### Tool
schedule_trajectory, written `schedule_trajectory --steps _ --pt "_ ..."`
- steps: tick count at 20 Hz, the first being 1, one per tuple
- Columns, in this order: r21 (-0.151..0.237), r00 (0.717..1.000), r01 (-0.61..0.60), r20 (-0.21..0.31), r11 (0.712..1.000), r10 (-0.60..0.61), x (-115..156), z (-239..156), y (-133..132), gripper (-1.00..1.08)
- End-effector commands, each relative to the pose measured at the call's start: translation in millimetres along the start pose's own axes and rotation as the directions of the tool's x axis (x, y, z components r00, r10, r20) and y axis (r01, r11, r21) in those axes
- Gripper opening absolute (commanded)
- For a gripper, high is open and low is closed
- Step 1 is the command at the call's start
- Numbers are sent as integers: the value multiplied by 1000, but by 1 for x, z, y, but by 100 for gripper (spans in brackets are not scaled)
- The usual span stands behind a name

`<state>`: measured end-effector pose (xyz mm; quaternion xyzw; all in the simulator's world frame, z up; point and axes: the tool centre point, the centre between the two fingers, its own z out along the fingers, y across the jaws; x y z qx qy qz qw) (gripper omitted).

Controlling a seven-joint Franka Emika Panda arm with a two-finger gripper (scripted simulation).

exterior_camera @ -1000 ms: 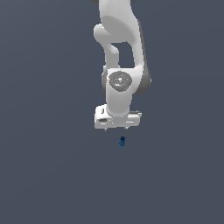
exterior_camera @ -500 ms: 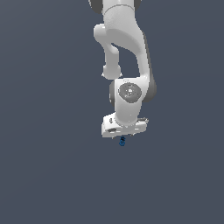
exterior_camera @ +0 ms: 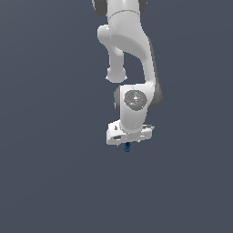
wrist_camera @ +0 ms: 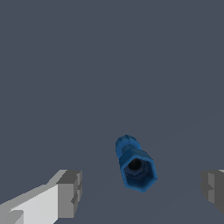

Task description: Pick up the object and move it to a goal position.

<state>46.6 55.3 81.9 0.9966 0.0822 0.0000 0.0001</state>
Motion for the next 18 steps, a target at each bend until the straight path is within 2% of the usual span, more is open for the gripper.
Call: schedule_trajectory --steps 1,6,11,12,18 --pt "0 1000 1 1 1000 -1 -1 12 0 100" --pt "0 1000 1 0 1000 -1 -1 35 0 100" --pt "0 1000 2 0 1000 -2 1 39 -1 100" --pt "0 1000 2 0 1000 -2 1 39 -1 -100" --pt "0 1000 2 0 1000 -2 1 39 -1 -100"
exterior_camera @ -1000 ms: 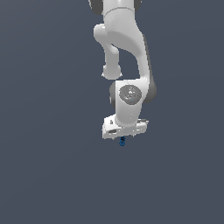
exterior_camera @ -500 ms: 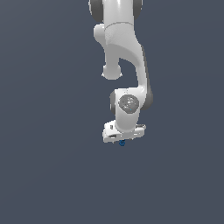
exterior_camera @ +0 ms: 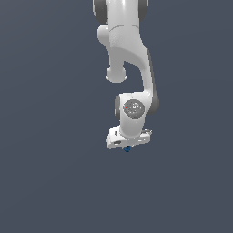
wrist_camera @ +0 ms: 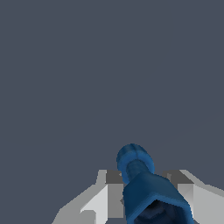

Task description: Pick up the object and move it to a goal position.

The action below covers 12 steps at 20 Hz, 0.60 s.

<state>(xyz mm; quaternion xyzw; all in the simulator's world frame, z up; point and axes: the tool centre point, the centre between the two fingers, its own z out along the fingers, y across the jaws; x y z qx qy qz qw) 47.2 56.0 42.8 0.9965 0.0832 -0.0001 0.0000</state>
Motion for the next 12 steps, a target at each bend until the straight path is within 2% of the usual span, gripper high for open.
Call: schedule_trajectory --steps 1,12 --pt "0 1000 0 0 1000 0 0 0 0 -100" --pt "0 1000 0 0 1000 0 -7 -12 7 -100"
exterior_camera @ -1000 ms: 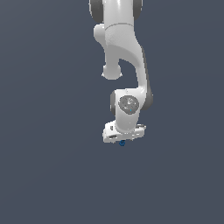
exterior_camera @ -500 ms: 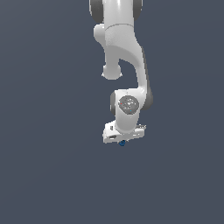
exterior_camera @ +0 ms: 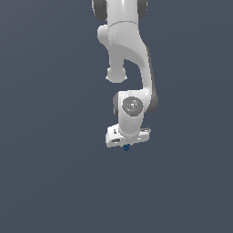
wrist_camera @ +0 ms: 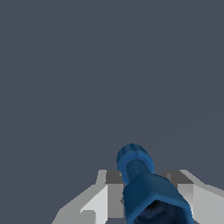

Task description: Pick up the object and move it to a goal position.

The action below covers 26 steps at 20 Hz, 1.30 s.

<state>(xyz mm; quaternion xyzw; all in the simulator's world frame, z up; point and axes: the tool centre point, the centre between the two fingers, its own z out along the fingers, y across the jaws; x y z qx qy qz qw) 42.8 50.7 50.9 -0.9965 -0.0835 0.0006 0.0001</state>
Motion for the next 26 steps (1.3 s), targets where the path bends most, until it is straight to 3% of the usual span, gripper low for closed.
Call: schedule_trajectory --steps 1,11,26 --pt "0 1000 -1 -1 1000 1 -4 -8 4 -100" --pt "0 1000 -1 -1 1000 1 -36 -65 37 -100" --pt "2 1000 -1 -2 1000 1 -113 -205 117 -100"
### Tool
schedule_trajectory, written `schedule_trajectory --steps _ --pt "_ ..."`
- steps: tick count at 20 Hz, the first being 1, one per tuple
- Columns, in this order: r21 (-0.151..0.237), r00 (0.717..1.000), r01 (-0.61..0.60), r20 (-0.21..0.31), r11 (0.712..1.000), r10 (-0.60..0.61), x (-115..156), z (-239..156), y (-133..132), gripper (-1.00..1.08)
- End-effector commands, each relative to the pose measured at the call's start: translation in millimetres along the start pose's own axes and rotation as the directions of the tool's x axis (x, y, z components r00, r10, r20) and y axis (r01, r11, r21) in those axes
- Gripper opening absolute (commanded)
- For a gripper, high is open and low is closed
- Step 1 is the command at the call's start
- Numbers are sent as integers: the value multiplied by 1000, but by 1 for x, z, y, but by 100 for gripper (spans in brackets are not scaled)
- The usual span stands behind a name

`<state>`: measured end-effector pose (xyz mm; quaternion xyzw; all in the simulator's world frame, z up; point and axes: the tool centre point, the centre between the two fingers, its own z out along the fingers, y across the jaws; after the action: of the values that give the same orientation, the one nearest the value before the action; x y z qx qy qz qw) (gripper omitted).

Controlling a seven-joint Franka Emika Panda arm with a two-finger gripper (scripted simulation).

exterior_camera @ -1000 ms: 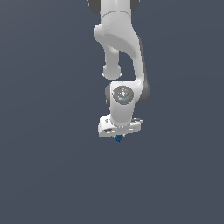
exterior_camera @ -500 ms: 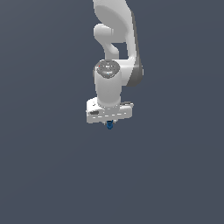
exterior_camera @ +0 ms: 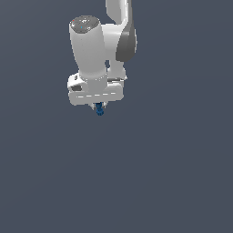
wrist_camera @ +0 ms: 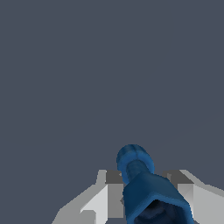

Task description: Pick up the object and move it to a goal position.

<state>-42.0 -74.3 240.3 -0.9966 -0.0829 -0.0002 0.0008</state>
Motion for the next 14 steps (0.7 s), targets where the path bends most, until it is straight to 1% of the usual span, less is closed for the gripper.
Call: schedule_trajectory --steps 1,14 --pt "1 1000 0 0 1000 0 -14 -25 14 -100" --pt "1 1000 0 -1 1000 0 -78 -149 85 -100"
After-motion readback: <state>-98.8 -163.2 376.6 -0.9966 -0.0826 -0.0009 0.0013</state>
